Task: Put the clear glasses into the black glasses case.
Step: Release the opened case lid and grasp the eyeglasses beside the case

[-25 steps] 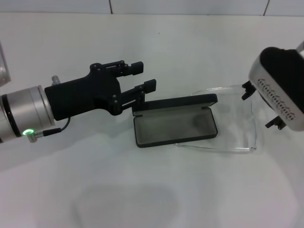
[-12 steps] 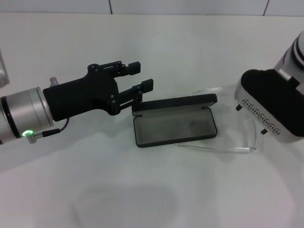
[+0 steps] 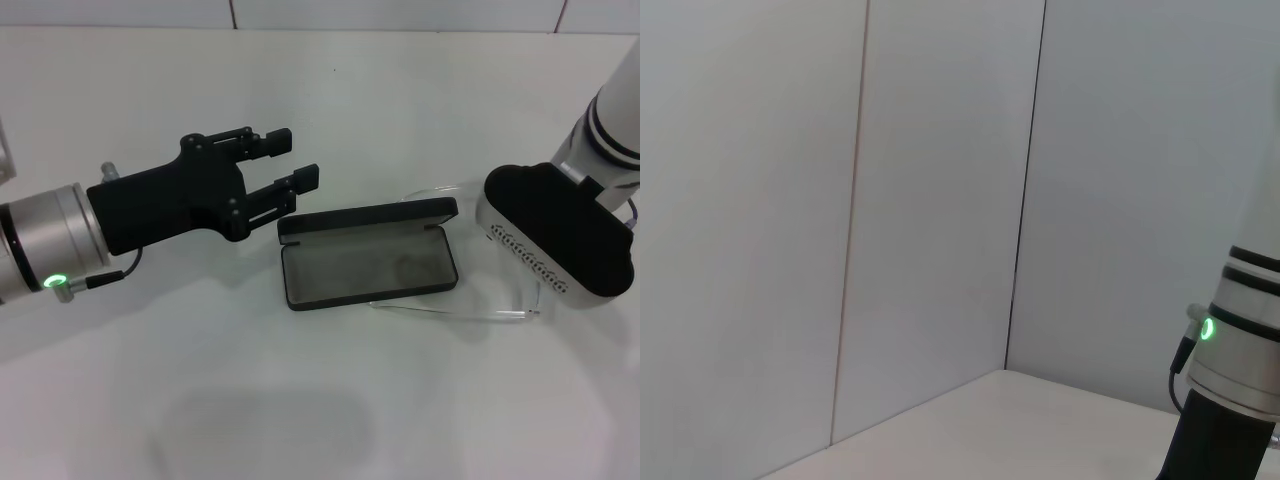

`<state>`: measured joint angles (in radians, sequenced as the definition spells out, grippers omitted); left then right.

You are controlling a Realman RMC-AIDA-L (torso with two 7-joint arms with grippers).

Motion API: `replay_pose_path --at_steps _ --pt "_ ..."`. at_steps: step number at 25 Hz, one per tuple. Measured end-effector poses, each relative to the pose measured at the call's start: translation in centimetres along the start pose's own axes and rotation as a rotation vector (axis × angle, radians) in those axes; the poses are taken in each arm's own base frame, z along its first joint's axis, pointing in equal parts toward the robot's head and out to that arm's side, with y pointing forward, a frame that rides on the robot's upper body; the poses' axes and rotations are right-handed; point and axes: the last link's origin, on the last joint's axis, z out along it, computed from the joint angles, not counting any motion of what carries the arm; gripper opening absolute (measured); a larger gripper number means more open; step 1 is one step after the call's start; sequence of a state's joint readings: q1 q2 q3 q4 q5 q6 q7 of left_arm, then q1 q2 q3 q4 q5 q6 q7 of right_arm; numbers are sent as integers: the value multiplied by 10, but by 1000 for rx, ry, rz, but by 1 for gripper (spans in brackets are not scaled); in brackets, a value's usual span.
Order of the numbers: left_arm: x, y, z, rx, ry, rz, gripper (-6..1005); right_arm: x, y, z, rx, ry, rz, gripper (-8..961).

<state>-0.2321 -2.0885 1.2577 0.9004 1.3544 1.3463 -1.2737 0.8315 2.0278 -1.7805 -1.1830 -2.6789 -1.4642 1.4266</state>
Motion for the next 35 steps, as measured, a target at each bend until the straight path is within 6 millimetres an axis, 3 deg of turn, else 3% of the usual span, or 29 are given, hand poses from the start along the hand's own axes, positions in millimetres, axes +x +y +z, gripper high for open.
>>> replay_pose_path --at_steps 26,35 --pt "-6 8 -5 -30 51 -10 514 -1 9 5 -19 -10 46 720" --pt "-5 8 -9 -30 69 -8 514 2 8 5 -3 5 66 653"
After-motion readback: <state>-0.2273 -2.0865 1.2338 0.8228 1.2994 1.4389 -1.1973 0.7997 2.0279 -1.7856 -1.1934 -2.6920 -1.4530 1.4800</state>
